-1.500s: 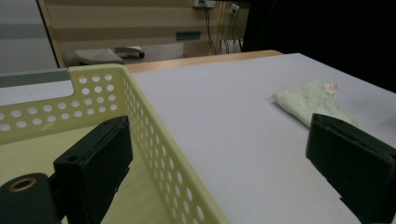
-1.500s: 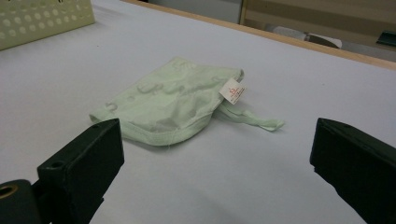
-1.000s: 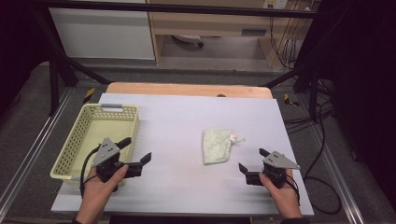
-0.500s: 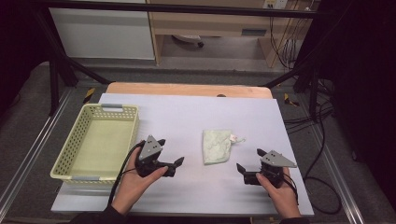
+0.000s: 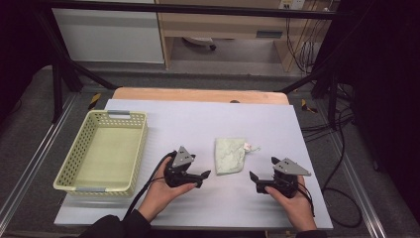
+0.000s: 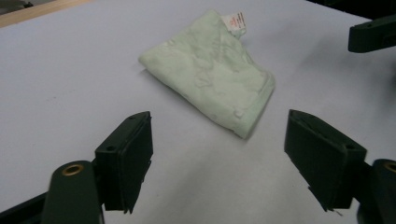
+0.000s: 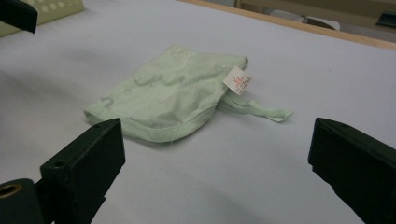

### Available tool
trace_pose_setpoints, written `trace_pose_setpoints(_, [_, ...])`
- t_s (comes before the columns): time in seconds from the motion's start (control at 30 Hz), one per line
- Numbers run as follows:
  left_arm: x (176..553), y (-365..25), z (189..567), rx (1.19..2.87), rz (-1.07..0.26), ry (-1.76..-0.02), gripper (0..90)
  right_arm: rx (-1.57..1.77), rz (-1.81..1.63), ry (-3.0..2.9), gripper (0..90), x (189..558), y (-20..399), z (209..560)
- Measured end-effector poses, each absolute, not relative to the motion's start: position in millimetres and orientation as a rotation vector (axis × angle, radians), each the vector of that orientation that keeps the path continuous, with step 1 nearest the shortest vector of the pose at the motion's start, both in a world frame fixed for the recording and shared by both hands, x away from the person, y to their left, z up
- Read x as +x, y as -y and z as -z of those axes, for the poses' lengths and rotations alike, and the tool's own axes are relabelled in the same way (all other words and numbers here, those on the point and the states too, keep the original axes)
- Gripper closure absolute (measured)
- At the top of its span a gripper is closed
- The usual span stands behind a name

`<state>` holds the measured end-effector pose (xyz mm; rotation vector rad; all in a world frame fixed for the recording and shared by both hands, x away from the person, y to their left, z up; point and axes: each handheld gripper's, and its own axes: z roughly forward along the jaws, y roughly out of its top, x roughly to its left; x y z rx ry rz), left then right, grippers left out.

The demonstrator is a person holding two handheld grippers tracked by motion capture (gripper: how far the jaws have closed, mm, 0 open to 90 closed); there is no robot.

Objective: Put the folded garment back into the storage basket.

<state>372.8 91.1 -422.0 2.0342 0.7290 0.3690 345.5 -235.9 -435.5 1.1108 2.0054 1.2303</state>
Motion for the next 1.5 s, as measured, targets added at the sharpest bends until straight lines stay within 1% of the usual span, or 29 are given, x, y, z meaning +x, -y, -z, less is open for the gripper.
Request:
trace_pose_setpoints(0.2, [376,-74,434,2.095,-0.352,-0.703,36.9,1.141,-1.228,-2.016,6.6,344,237,434])
trace_pose_setpoints(0.3, [379,-64,441,2.119,-0.338,-0.689,45.0,1.143,-1.229,-2.012,6.7,344,237,433])
trace_pose_setpoints(0.47, [384,-49,451,2.162,-0.317,-0.678,53.7,1.146,-1.234,-2.023,6.6,343,236,432])
trace_pose_setpoints(0.6, [388,-39,459,2.205,-0.335,-0.662,57.9,1.143,-1.233,-2.027,6.6,343,235,432])
trace_pose_setpoints(0.63, [389,-38,459,2.196,-0.341,-0.669,64.9,1.145,-1.234,-2.026,6.6,342,235,431])
trace_pose_setpoints(0.67, [389,-38,459,2.197,-0.349,-0.671,64.9,1.145,-1.234,-2.026,6.6,342,235,431])
trace_pose_setpoints(0.7, [390,-38,459,2.193,-0.347,-0.678,72.8,1.138,-1.237,-2.027,6.5,342,236,430])
trace_pose_setpoints(0.73, [391,-39,459,2.191,-0.344,-0.687,76.2,1.14,-1.24,-2.023,6.5,341,236,430])
trace_pose_setpoints(0.77, [392,-39,459,2.191,-0.342,-0.695,76.2,1.14,-1.24,-2.023,6.5,341,236,430])
trace_pose_setpoints(0.8, [392,-40,459,2.193,-0.338,-0.697,83.1,1.146,-1.246,-2.021,6.5,341,236,429])
trace_pose_setpoints(0.83, [393,-40,458,2.194,-0.325,-0.711,86.4,1.145,-1.248,-2.02,6.5,341,236,429])
trace_pose_setpoints(0.9, [392,-41,456,2.197,-0.293,-0.735,87.5,1.144,-1.252,-2.021,6.5,340,236,428])
trace_pose_setpoints(1.07, [384,-44,453,2.234,-0.277,-0.719,87.9,1.12,-1.256,-2.029,6.4,338,231,427])
trace_pose_setpoints(1.5, [360,-64,450,2.249,-0.221,-0.714,87.8,1.068,-1.239,-2.098,5.1,332,210,426])
